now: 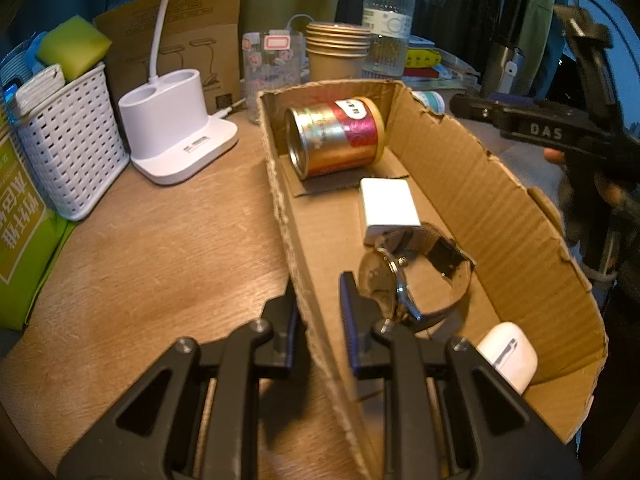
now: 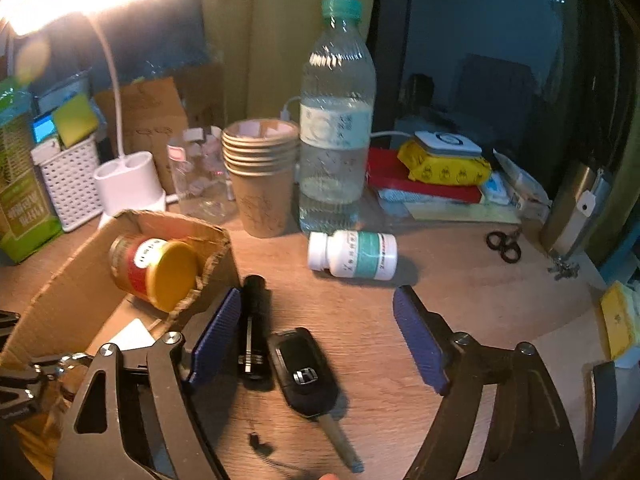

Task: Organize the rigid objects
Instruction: 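Open the right gripper and move it toward the white pill bottle, then close the right gripper on the white pill bottle and lift it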

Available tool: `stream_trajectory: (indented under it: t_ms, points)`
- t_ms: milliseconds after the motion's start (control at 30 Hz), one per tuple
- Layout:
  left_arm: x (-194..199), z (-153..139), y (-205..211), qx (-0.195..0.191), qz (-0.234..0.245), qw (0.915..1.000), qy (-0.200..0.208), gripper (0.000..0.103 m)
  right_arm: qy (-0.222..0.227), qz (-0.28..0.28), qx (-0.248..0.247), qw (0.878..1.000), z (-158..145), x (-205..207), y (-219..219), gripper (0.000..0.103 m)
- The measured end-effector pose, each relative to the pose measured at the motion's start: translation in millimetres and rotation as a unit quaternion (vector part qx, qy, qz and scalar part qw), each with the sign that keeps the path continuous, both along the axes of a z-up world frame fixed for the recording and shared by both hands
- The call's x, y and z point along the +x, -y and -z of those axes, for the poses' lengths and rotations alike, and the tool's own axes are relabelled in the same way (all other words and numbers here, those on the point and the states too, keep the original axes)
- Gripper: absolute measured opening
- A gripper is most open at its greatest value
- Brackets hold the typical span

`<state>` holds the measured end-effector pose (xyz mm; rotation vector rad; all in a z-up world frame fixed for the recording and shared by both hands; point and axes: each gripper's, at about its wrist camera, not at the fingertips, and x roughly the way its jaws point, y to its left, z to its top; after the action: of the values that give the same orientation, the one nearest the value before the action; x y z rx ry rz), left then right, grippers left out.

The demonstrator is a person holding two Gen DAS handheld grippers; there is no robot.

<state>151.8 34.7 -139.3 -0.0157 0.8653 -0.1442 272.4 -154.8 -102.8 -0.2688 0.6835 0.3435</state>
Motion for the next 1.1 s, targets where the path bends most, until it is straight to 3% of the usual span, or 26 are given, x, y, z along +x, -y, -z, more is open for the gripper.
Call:
stream_trajectory:
  t_ms: [467,900,1100]
  points:
    - [-2.1,-0.1,1.2,-0.004,0.000,1.0000,-0.001,0.020,-0.010,-0.013,-0.055,0.998,17.0,42.3,17.6,0.082]
    - [-1.4,0.1,-2.6,-0.006,0.000,1.0000,-0.001,0.020,-0.016,-0.049,-0.073,0.996,24.5,79.5,16.2,0.082]
    - [-1.6,0.1,-2.1,-0.006,0.000,1.0000,-0.002,0.020,-0.014,-0.090,-0.090,0.992,26.7,89.3,2.3,0.082]
